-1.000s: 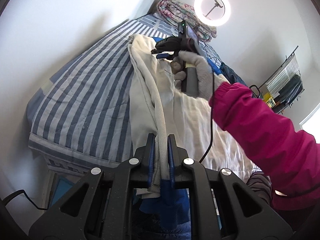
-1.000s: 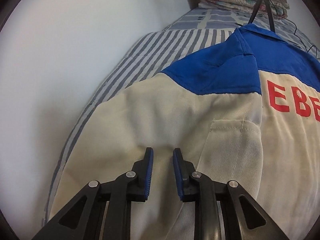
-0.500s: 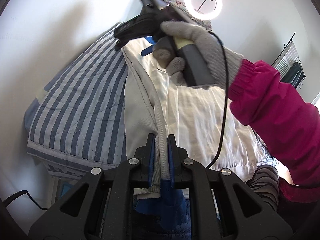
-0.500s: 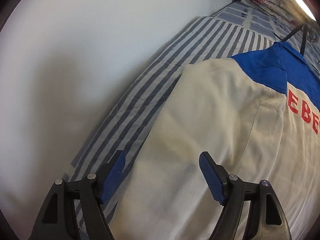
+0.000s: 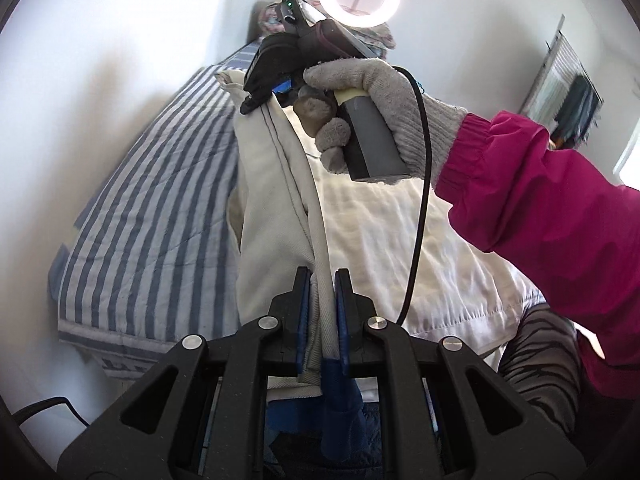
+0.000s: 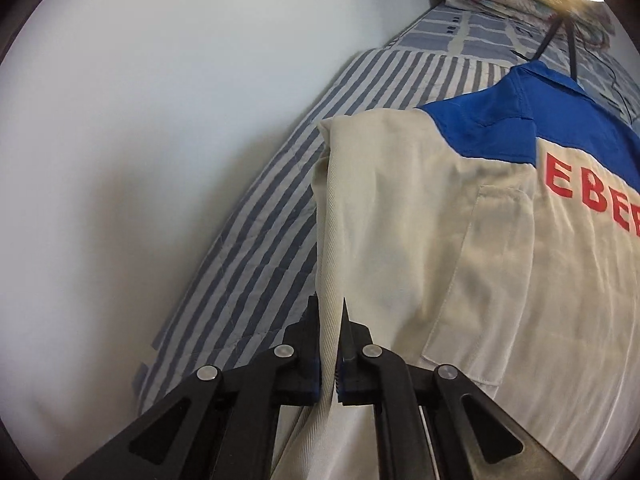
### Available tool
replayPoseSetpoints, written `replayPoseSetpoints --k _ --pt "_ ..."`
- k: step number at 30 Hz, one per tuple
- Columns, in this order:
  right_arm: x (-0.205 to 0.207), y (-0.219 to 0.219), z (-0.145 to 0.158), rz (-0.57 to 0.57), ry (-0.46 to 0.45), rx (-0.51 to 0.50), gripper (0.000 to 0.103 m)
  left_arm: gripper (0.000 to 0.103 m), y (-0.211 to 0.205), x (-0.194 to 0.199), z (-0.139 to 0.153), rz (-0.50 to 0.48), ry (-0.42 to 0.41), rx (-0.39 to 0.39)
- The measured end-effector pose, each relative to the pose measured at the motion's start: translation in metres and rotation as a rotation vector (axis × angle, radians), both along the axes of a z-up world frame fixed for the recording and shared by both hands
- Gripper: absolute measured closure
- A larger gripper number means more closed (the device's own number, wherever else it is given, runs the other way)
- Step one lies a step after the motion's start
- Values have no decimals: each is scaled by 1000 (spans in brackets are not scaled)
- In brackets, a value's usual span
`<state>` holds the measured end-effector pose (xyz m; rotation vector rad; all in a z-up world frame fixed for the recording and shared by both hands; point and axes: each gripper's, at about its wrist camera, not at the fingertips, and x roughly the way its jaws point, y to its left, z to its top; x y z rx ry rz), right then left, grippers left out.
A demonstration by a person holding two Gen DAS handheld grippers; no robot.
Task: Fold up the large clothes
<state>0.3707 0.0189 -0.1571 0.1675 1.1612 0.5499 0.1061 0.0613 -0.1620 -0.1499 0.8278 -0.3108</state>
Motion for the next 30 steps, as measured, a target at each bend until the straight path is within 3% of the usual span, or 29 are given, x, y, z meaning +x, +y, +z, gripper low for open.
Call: replayPoseSetpoints --k 5,10,15,21,26,29,30 --pt "-15 -76 -1 -109 5 185 101 93 -38 -3 -1 -76 -10 63" --pt "-28 -139 -23 -233 43 261 101 93 -66 -4 -12 -145 16 100" --pt "-35 -180 -57 -294 100 242 100 93 -89 0 -30 -202 72 102" --pt "-32 -182 -61 -282 86 142 96 93 -104 8 -40 -235 111 106" --pt "-32 -187 -45 -261 52 71 74 92 -108 8 -44 -241 137 85" --pt "-47 -213 -24 -252 23 101 69 74 -104 12 -43 -274 149 27" --pt "-51 -218 -18 -248 10 104 67 73 -105 10 -40 -294 146 5"
